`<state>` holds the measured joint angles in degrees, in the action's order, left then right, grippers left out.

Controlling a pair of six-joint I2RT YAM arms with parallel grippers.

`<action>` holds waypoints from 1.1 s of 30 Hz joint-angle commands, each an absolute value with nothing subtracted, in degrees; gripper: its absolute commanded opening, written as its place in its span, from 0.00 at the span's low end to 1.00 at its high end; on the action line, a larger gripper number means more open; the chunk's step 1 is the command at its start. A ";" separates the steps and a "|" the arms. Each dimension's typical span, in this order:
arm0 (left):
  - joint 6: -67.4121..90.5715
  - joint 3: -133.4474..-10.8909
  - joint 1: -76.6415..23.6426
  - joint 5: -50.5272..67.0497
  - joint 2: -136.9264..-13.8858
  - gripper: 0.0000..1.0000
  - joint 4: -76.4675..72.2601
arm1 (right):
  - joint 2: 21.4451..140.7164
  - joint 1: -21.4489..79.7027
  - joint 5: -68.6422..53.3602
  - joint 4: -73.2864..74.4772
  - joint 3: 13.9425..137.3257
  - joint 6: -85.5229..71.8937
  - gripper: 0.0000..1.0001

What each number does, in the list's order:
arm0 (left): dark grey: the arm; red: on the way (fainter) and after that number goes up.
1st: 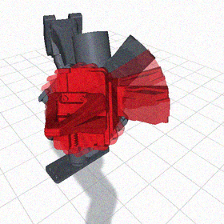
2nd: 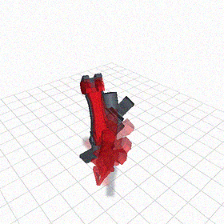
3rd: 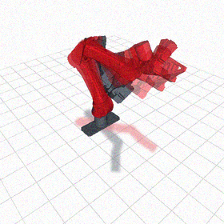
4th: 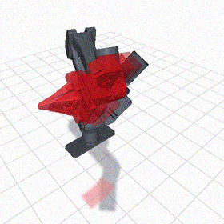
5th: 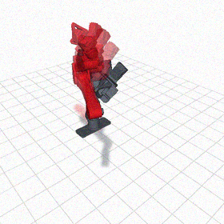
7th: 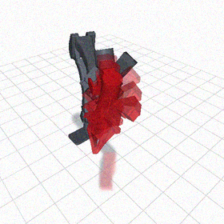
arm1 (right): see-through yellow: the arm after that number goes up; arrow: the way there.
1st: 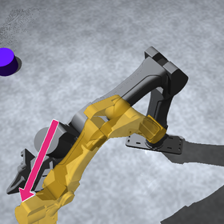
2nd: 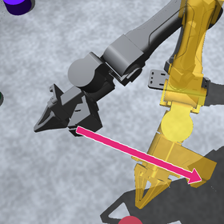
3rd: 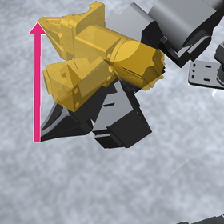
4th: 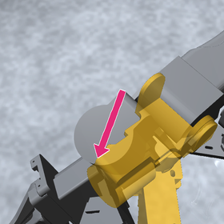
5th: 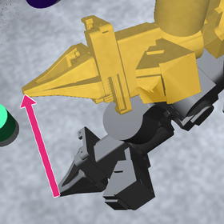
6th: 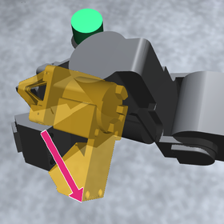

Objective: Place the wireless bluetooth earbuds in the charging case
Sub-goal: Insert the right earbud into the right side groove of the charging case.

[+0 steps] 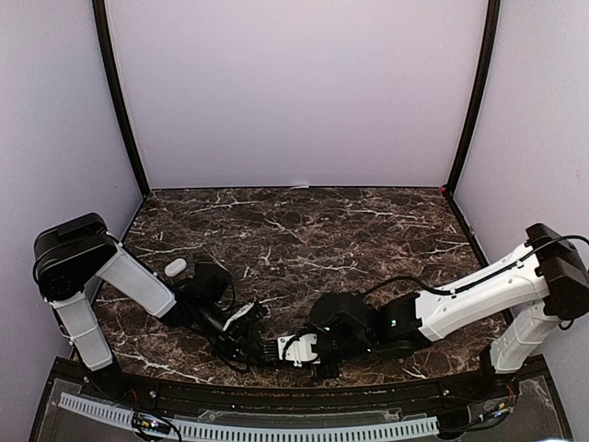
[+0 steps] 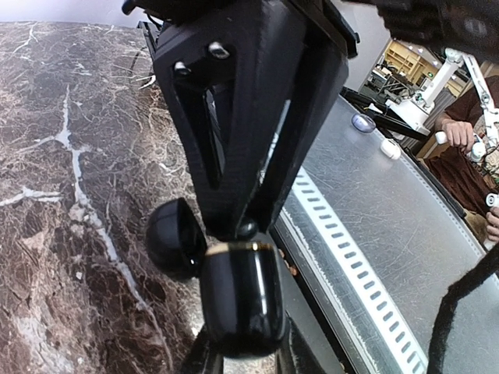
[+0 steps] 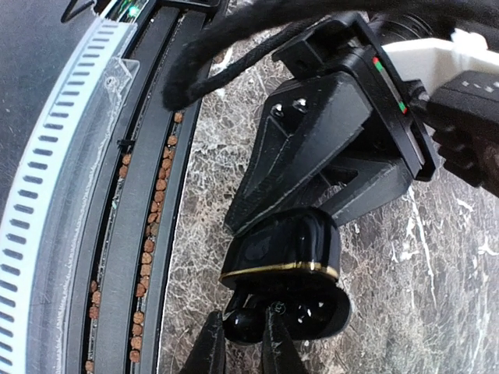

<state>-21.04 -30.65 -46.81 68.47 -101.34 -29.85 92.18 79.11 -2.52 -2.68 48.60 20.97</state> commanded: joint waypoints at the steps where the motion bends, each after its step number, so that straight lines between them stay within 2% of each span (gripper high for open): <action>1: -21.46 -31.91 -47.99 73.24 -100.55 0.00 -33.09 | 93.37 81.09 4.10 -6.67 51.23 25.22 0.00; 18: -20.79 -30.93 -47.99 73.61 -99.29 0.00 -35.11 | 83.95 82.02 8.53 -14.91 43.40 20.82 0.00; 33: -13.44 -28.89 -47.99 74.42 -99.17 0.00 -45.69 | 87.64 81.97 9.24 -15.82 47.23 17.95 0.00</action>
